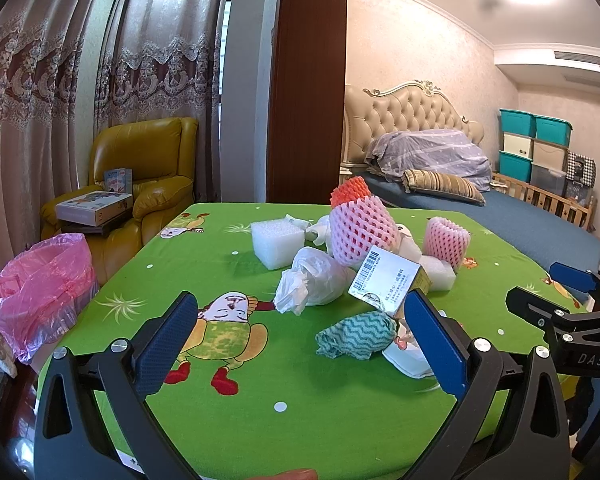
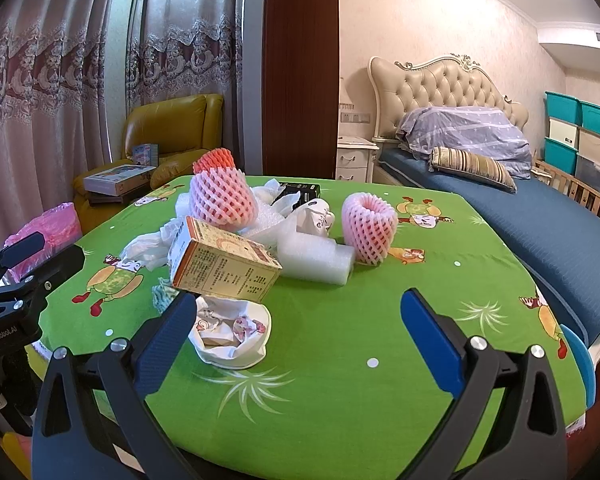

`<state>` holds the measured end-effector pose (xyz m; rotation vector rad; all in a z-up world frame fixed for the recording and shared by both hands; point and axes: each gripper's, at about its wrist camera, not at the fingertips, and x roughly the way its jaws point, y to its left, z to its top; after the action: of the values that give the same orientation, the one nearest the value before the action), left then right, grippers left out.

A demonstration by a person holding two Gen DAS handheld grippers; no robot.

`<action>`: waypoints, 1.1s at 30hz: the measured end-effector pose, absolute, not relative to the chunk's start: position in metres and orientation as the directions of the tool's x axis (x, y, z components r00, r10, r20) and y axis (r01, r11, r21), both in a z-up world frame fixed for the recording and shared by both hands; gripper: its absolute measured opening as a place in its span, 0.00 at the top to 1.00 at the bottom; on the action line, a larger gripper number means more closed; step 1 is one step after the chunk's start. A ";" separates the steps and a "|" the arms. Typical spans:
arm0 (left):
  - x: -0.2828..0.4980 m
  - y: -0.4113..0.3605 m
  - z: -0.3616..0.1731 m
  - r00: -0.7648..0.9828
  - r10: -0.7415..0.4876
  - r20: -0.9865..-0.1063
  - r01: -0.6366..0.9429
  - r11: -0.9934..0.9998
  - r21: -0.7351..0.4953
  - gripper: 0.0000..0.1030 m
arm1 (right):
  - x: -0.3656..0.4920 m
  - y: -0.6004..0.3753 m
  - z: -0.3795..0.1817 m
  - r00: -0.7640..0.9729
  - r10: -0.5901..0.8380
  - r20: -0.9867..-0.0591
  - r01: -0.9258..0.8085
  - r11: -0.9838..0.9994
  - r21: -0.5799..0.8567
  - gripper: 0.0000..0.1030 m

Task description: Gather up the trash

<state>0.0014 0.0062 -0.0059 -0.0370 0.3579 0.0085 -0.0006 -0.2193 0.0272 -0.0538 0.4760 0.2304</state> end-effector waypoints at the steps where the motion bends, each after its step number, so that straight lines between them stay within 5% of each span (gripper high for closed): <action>1: 0.001 0.006 -0.006 0.936 0.002 -0.351 -0.015 0.999 -0.035 0.06 | 0.000 -0.220 0.028 0.863 0.207 -0.460 -0.232 0.973 0.002 0.04; 33: 0.005 0.011 -0.013 0.929 0.017 -0.370 -0.040 0.998 -0.055 0.06 | 0.009 -0.217 0.014 0.818 0.226 -0.528 -0.240 0.970 0.044 0.04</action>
<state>0.0053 0.0113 -0.0129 -0.0620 0.3787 0.0296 0.0088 -0.2167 0.0142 -0.0251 0.5595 0.2482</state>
